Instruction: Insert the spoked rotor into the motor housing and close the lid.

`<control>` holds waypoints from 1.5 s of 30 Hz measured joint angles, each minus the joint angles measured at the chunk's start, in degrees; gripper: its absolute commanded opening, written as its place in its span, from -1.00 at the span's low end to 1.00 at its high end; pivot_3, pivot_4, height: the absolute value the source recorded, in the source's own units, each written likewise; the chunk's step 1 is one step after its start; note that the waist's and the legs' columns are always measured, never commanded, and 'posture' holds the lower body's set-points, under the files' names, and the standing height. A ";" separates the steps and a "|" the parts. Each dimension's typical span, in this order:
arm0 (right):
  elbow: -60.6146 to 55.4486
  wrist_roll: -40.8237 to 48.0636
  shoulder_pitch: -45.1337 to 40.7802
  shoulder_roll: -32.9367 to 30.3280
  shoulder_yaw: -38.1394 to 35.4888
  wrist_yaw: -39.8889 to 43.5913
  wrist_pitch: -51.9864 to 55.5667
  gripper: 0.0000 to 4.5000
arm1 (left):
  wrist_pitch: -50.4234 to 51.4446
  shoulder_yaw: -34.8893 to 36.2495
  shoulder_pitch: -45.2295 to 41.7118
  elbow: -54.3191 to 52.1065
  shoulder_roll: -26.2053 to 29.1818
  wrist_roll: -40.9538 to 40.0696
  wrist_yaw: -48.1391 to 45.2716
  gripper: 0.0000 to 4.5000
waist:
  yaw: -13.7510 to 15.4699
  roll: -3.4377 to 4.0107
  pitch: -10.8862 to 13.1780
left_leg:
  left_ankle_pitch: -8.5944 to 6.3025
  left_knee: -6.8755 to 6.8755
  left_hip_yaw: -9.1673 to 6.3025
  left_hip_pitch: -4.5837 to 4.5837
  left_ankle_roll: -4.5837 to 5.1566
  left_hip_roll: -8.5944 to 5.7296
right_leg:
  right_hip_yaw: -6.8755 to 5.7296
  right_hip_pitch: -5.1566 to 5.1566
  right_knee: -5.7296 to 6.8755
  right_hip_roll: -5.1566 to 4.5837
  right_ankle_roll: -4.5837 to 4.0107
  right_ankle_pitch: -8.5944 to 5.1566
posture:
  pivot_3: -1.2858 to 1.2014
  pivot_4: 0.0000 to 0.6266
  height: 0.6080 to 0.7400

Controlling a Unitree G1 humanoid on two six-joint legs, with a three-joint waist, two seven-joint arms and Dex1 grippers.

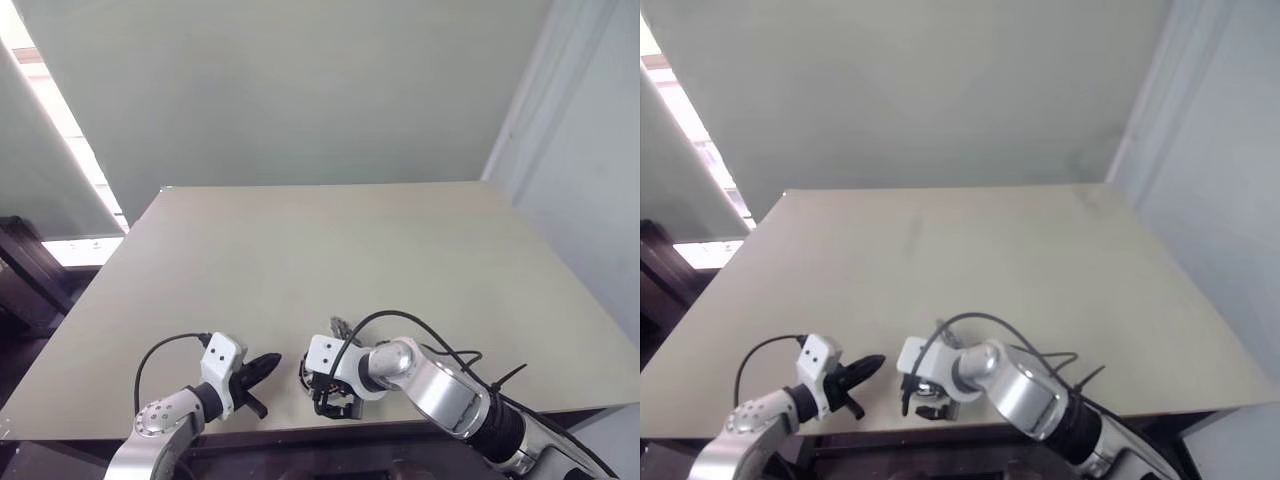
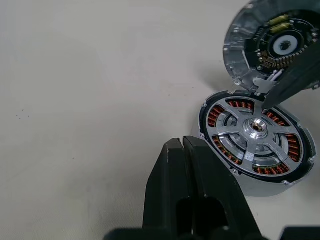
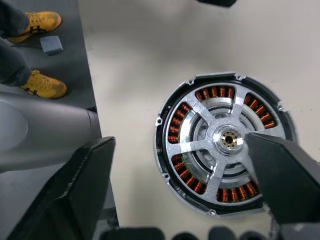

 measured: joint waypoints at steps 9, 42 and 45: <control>-10.89 11.96 -3.09 -0.83 -15.32 4.56 6.31 0.98 | 0.53 0.00 0.03 0.00 0.46 -0.04 -0.78 -1.00 | 0.00 0.00 0.00 | 0.00 0.01 -0.01 0.03 0.00 0.02 | -0.02 0.04 0.00 0.01 0.00 0.00 | 0.03 -1.00 1.00; 20.65 2.48 -2.04 -0.91 -9.11 13.42 -27.58 0.98 | 3.49 2.06 2.84 -2.83 3.52 -1.44 -2.32 -1.00 | 0.00 0.01 0.00 | 0.01 0.04 0.13 0.08 0.00 0.20 | 0.07 0.05 0.02 0.24 -0.22 0.13 | 0.03 -1.00 1.00; 22.50 2.51 -2.00 0.04 -9.18 13.29 -27.84 0.98 | 3.49 2.11 2.85 -2.84 3.53 -1.45 -2.32 -1.00 | -0.02 0.02 0.00 | 0.01 0.04 0.13 0.09 0.00 0.20 | 0.07 0.05 0.02 0.24 -0.22 0.13 | 0.03 -1.00 1.00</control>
